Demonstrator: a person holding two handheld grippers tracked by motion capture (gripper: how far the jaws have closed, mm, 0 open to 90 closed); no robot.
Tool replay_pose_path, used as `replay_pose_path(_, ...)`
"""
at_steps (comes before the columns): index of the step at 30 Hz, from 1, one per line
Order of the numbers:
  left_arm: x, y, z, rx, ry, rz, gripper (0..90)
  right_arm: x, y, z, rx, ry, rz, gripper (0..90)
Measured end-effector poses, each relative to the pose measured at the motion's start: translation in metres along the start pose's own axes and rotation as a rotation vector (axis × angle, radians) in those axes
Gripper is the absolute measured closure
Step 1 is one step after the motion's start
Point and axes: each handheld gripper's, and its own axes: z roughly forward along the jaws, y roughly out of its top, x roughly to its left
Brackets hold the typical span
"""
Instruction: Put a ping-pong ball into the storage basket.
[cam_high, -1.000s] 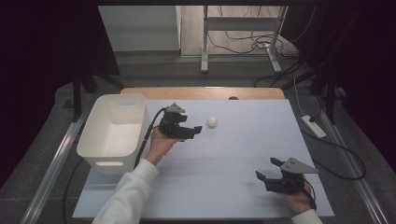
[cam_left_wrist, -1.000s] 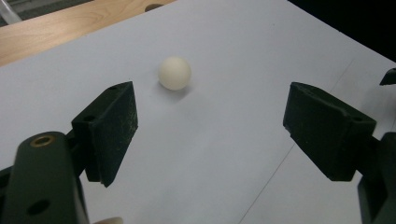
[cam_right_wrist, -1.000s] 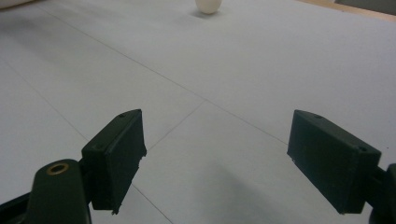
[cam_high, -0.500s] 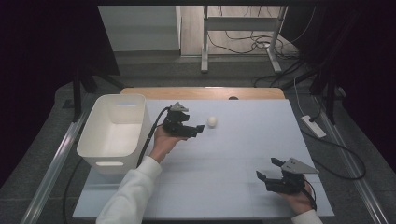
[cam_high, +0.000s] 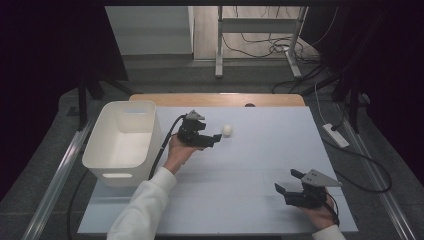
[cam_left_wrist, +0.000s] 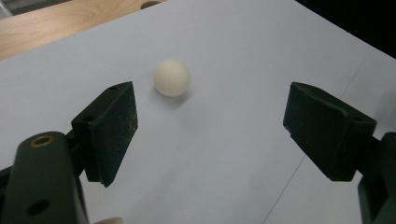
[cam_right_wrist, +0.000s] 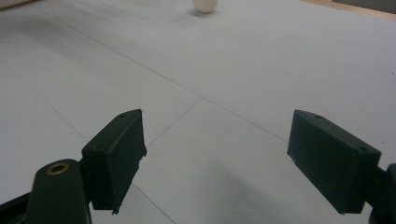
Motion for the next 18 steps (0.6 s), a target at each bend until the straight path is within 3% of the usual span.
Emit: replay_pose_path(18, 0.001, 0.002, 0.014, 0.002, 0.010, -0.017, 18.3, 0.001, 0.000, 0.001, -0.001, -0.005, 0.002, 18.8)
